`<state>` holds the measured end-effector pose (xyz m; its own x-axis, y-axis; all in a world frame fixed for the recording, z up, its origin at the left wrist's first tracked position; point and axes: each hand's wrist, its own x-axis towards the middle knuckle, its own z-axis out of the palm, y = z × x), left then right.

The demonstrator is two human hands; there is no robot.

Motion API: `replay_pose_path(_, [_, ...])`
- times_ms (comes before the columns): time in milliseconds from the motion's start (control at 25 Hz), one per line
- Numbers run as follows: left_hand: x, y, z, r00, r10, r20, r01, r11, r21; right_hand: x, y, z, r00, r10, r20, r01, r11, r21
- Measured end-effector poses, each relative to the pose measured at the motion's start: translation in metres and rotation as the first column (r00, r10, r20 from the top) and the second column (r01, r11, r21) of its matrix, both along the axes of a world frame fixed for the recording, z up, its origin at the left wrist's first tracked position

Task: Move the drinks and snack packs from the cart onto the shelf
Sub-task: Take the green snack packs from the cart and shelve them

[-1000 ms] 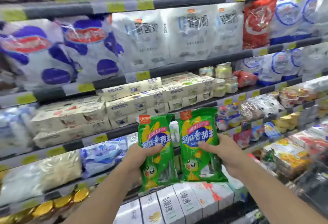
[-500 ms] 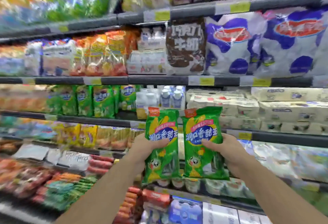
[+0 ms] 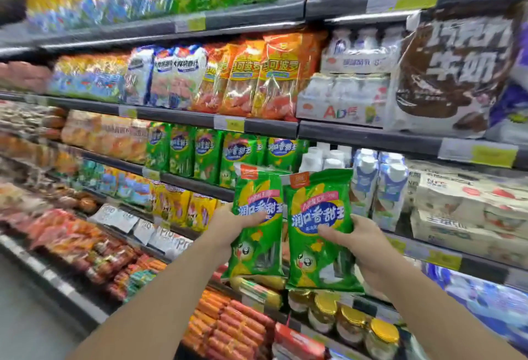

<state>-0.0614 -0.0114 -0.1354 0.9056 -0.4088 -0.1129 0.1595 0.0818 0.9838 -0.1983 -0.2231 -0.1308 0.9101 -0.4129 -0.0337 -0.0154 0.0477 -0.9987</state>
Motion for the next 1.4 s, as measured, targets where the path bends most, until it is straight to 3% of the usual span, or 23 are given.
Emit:
replay_pose_path(280, [0.086, -0.046, 0.024, 0.978, 0.149, 0.147, -0.172, 0.973, 0.155, 0.021, -0.026, -0.003, 0.998, 0.067, 0.016, -0.068, 0.996, 0.055])
replay_pose_path(720, [0.194, -0.125, 0.03, 0.97, -0.013, 0.244, -0.009, 0.996, 0.088, 0.064, -0.013, -0.013, 0.998, 0.003, -0.069, 0.004, 0.995, 0.098])
replay_pose_path(840, [0.203, -0.132, 0.023, 0.924, -0.034, 0.381, -0.017, 0.991, 0.13, 0.076, -0.004, -0.015, 0.996, -0.031, -0.088, 0.038, 0.995, 0.087])
replay_pose_path(920, [0.198, -0.129, 0.02, 0.824, -0.02, 0.567, -0.141, 0.961, 0.239, 0.084, 0.003, -0.018, 0.993, -0.053, -0.103, 0.062, 0.994, 0.089])
replay_pose_path(1000, [0.188, -0.119, 0.012, 0.64, -0.049, 0.767, -0.277, 0.917, 0.289, 0.09, 0.013, -0.019, 0.992, -0.069, -0.108, 0.08, 0.992, 0.098])
replay_pose_path(1120, [0.185, -0.102, -0.012, 0.154, -0.212, 0.965, -0.475, 0.841, 0.261, 0.097, 0.021, -0.021, 0.989, -0.088, -0.117, 0.098, 0.991, 0.085])
replay_pose_path(1160, [0.189, -0.1, -0.019, 0.018, -0.278, 0.96, -0.488, 0.836, 0.251, 0.098, 0.022, -0.022, 0.989, -0.092, -0.117, 0.102, 0.991, 0.081])
replay_pose_path(1200, [0.195, -0.099, -0.021, -0.064, -0.334, 0.94, -0.467, 0.843, 0.268, 0.099, 0.022, -0.022, 0.988, -0.095, -0.119, 0.105, 0.992, 0.076])
replay_pose_path(1280, [0.207, -0.104, -0.016, -0.107, -0.428, 0.897, -0.442, 0.829, 0.343, 0.102, 0.023, -0.023, 0.985, -0.109, -0.132, 0.118, 0.991, 0.063])
replay_pose_path(1400, [0.216, -0.111, -0.009, -0.091, -0.5, 0.861, -0.457, 0.79, 0.41, 0.111, 0.025, -0.026, 0.981, -0.141, -0.129, 0.15, 0.987, 0.057])
